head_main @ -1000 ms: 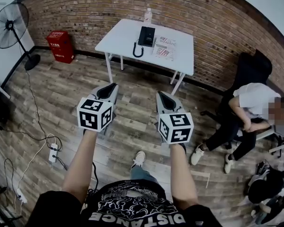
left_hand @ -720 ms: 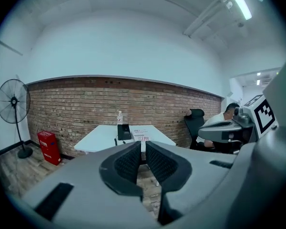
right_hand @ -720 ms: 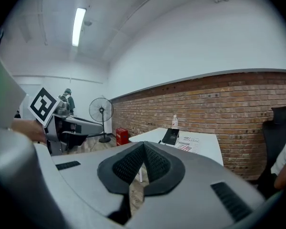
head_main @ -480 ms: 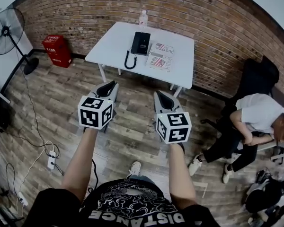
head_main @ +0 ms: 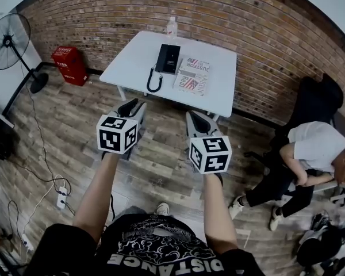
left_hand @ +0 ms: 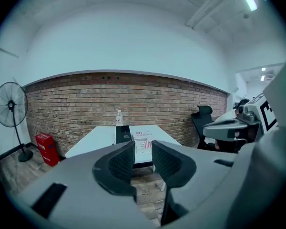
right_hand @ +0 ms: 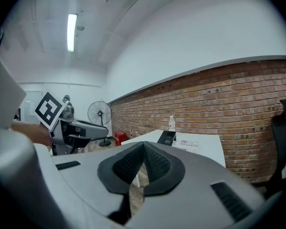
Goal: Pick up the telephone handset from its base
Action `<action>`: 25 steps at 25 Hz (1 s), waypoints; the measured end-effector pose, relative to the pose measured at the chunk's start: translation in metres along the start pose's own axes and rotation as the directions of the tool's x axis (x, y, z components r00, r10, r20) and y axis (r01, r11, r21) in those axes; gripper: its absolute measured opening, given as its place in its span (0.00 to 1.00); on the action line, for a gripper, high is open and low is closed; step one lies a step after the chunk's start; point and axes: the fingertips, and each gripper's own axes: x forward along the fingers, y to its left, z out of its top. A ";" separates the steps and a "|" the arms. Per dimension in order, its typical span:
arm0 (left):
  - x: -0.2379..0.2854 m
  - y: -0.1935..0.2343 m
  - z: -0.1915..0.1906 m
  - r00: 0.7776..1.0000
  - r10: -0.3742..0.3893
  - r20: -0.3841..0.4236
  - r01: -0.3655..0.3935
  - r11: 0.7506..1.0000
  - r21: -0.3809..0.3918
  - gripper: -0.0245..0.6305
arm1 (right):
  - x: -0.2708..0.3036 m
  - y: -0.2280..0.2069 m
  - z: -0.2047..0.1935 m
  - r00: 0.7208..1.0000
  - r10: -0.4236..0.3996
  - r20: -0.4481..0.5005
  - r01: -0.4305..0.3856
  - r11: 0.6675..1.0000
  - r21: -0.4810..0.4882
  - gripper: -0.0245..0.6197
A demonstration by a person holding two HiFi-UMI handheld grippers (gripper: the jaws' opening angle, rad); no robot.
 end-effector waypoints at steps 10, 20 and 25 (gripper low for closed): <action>0.043 0.017 0.007 1.000 -0.017 0.023 0.018 0.999 -0.036 0.23 | 0.033 -0.024 0.000 1.000 -0.014 -0.019 0.013 0.999 -0.036 0.04; 0.118 0.069 0.016 0.995 -0.100 0.004 0.100 0.993 -0.058 0.26 | 0.111 -0.047 0.013 0.999 -0.048 -0.022 0.048 0.998 -0.041 0.04; 0.171 0.105 0.024 0.985 -0.169 -0.028 0.167 0.984 -0.069 0.27 | 0.170 -0.059 0.025 0.997 -0.071 -0.038 0.070 0.997 -0.039 0.04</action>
